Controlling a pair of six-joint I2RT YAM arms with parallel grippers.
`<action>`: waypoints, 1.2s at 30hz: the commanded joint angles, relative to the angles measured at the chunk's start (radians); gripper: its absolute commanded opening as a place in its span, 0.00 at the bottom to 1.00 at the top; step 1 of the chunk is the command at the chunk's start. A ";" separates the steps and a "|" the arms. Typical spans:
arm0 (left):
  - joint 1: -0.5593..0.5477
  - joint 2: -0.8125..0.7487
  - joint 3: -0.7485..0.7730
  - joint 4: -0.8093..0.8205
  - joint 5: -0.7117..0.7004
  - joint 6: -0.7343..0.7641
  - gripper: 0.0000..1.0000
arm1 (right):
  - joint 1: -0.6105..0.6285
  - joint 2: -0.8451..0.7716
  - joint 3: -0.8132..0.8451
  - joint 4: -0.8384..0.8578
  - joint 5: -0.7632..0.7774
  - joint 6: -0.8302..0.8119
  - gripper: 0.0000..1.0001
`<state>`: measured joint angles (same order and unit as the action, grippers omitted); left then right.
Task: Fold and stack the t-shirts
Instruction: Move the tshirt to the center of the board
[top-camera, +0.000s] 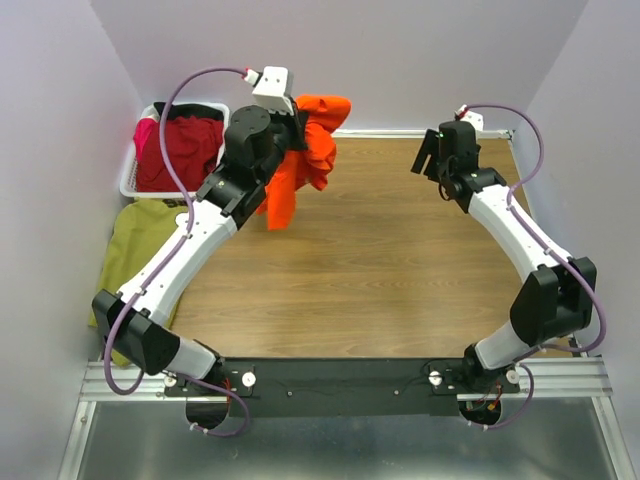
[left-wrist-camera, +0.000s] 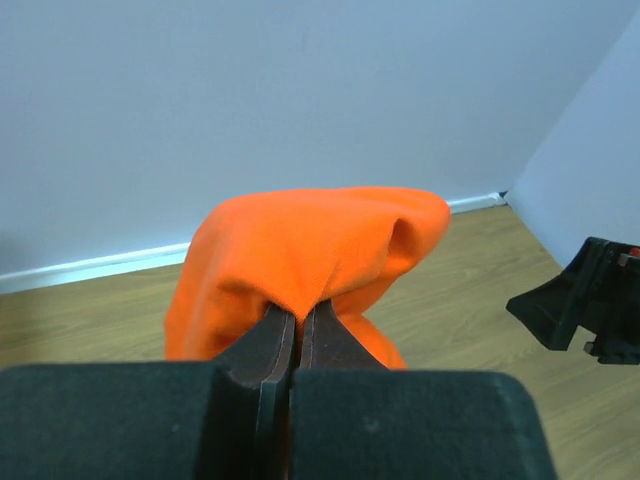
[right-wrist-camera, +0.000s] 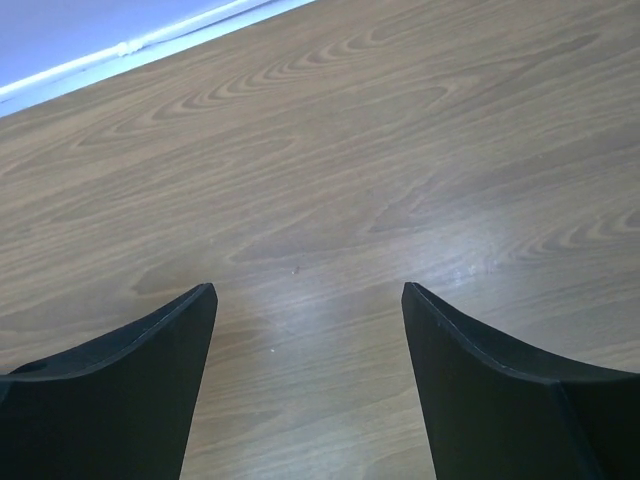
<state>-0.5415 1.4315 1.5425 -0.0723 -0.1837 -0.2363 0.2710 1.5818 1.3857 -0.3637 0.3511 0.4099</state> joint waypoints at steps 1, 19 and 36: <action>-0.014 0.001 -0.105 0.106 0.027 0.022 0.00 | -0.003 -0.083 -0.114 0.054 0.016 -0.013 0.83; -0.020 0.250 -0.341 0.204 -0.140 -0.144 0.00 | 0.043 -0.016 -0.364 0.273 -0.310 -0.003 0.51; -0.017 0.132 -0.450 0.097 -0.404 -0.270 0.00 | 0.347 0.340 -0.137 0.327 -0.442 -0.085 0.66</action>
<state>-0.5583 1.5478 1.1000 0.0605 -0.4911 -0.4610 0.5266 1.8603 1.1866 -0.0593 -0.0616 0.3653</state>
